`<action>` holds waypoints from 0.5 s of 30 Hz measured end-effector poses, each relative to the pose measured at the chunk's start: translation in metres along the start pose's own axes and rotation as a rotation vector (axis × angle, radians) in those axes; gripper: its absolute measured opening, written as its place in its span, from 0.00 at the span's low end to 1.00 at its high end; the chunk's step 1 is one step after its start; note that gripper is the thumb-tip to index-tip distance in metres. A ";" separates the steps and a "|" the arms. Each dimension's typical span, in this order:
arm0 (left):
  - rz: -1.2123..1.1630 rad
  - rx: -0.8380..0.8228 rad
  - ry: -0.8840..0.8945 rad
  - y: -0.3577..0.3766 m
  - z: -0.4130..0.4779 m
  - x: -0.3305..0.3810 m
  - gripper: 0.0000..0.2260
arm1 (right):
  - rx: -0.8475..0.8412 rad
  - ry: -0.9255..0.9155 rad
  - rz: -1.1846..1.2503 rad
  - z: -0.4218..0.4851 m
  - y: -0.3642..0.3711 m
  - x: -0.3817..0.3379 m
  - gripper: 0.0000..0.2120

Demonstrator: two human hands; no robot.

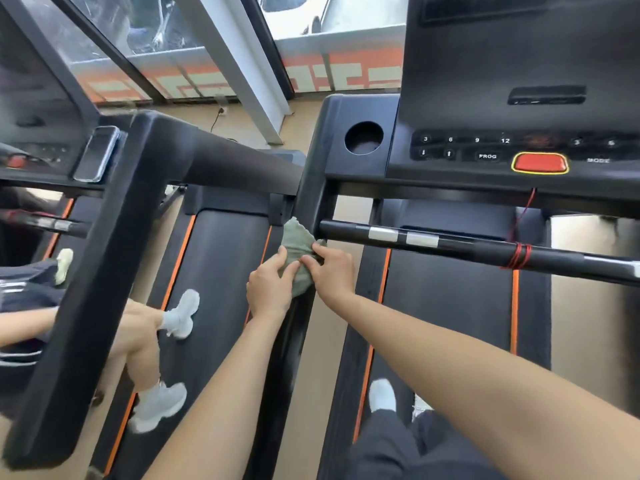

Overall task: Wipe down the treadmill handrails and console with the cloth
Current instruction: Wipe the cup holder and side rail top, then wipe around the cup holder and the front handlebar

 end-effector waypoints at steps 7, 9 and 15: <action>0.110 -0.034 0.366 0.016 0.027 0.027 0.24 | 0.192 -0.400 -0.131 0.015 -0.032 -0.027 0.09; 0.179 -0.008 0.508 0.019 0.037 0.037 0.22 | 0.256 -0.490 -0.235 0.023 -0.047 -0.027 0.09; 0.339 -0.049 0.838 0.043 0.064 0.073 0.21 | 0.294 -0.385 -0.458 0.056 -0.095 -0.005 0.17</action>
Point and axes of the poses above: each hand's wrist, its own z-axis towards the middle knuckle, its own y-axis out of the palm, x = y × z, the point moved 4 cm from there along z, towards the middle knuckle, and after that the axes turned 4 degrees about y, right-handed, at the moved point
